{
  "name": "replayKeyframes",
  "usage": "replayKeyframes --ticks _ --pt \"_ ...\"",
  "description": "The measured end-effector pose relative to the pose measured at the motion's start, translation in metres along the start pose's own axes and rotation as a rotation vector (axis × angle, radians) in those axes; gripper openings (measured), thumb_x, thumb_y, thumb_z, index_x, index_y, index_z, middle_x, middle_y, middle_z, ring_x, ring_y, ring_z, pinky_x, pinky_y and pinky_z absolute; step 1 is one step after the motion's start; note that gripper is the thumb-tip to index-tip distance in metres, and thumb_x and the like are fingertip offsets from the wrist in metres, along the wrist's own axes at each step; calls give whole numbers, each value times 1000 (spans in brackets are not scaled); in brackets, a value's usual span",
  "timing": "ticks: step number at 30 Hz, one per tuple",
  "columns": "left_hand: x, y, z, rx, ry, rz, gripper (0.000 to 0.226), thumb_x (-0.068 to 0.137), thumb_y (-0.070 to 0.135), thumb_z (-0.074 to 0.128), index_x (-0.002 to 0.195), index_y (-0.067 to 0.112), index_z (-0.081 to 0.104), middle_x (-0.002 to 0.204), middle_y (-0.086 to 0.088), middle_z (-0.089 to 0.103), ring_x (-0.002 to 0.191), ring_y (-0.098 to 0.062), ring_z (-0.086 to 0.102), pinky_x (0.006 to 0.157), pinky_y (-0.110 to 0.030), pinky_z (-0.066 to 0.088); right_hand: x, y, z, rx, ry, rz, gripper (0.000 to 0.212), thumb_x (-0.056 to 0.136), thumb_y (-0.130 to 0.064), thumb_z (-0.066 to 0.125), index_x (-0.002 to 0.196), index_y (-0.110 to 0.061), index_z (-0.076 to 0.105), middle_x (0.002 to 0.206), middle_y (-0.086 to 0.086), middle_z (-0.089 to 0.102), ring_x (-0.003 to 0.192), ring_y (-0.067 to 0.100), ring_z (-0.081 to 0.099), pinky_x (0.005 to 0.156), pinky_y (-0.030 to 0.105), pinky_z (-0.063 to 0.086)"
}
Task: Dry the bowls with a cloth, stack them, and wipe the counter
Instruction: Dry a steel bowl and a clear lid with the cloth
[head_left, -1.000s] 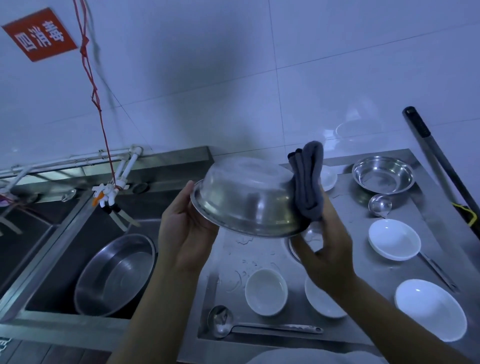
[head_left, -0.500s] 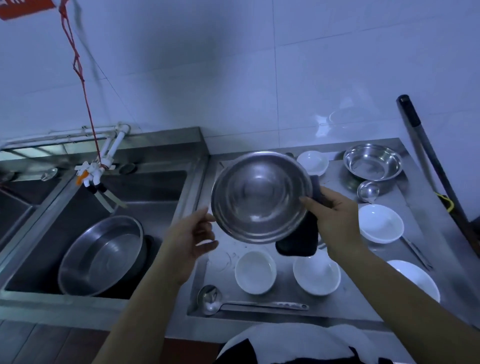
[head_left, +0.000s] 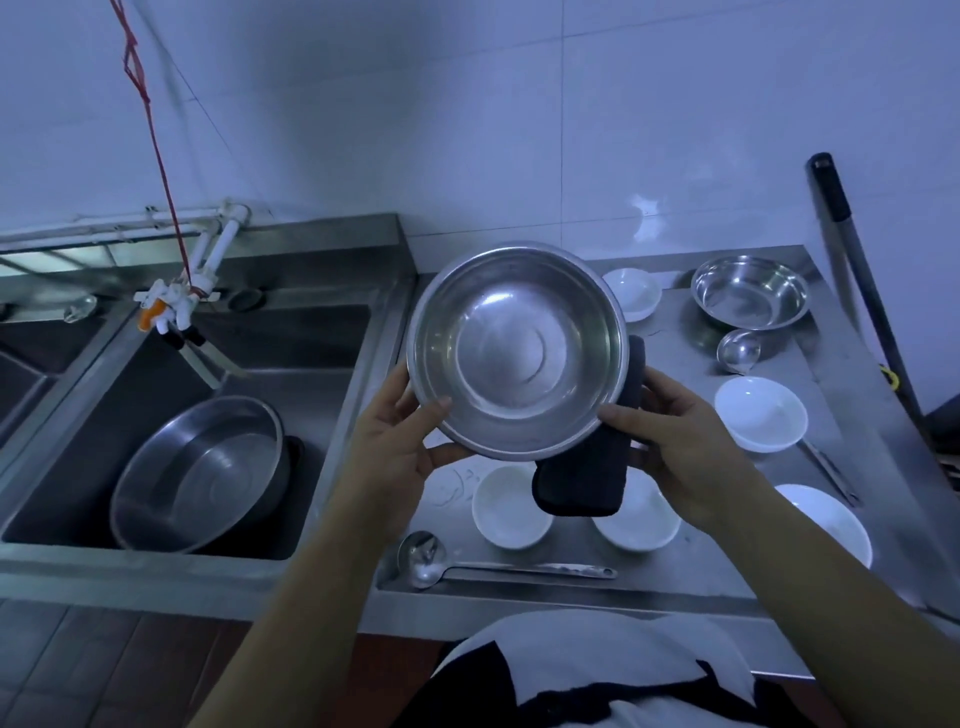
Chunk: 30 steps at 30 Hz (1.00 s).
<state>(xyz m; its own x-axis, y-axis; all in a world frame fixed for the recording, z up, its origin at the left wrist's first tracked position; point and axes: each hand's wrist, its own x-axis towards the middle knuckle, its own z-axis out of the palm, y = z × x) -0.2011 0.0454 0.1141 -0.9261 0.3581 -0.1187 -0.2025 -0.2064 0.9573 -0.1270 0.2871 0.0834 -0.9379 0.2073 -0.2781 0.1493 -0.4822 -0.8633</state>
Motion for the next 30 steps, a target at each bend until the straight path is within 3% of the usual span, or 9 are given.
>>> replayKeyframes --ticks 5,9,13,15,18,21,25,27,30 --pt "4 -2 -7 -106 -6 -92 52 101 -1 48 141 32 55 135 -8 65 118 -27 67 82 -42 61 2 10 0 82 -64 31 62 76 14 66 129 -18 66 125 6 69 106 25 69 80 38 60" --pt "8 -8 -13 -163 3 -138 51 100 -2 49 133 37 60 132 -6 67 121 -31 65 84 -44 61 5 29 5 22 56 99 60 81 22 55 119 -21 71 112 8 72 95 26 67 70 38 58" --pt "12 -14 -29 -158 57 -183 55 100 -3 50 140 34 55 127 -3 70 119 -31 66 80 -41 61 3 43 11 7 226 151 53 82 18 53 114 -19 72 96 4 73 81 23 64 62 35 55" --pt "15 -13 -39 -113 75 -194 59 99 -3 52 143 36 53 130 -1 69 119 -28 66 81 -44 61 0 46 14 -12 369 92 50 81 18 53 106 -20 74 89 3 71 79 21 63 60 34 54" --pt "20 -12 -47 10 89 -188 63 96 -3 60 145 35 51 135 2 66 118 -24 67 84 -47 61 -6 34 24 -196 587 -118 49 76 17 58 99 -25 72 92 2 68 87 21 62 78 43 53" --pt "26 -12 -42 79 86 -174 66 93 -9 61 143 34 53 132 3 67 114 -23 69 79 -42 62 -7 2 42 -294 585 -250 50 75 15 57 100 -26 72 94 5 69 85 17 63 76 39 52" --pt "31 -14 -26 95 9 -158 66 95 -12 57 129 45 57 116 17 72 107 -19 71 75 -39 62 11 -7 78 -32 449 24 44 84 19 52 108 -14 67 77 3 65 59 14 60 49 26 51" --pt "30 -15 -19 138 -43 -173 68 95 -13 52 128 47 57 110 24 72 102 -14 72 73 -39 63 23 1 95 73 464 146 37 87 16 50 109 -10 64 69 6 60 48 12 57 42 22 46" --pt "26 -17 -16 156 -151 -226 69 94 -12 51 134 43 59 112 17 72 100 -20 73 73 -44 64 37 4 111 81 566 71 39 87 12 50 104 -19 64 75 2 62 56 12 55 45 22 45"
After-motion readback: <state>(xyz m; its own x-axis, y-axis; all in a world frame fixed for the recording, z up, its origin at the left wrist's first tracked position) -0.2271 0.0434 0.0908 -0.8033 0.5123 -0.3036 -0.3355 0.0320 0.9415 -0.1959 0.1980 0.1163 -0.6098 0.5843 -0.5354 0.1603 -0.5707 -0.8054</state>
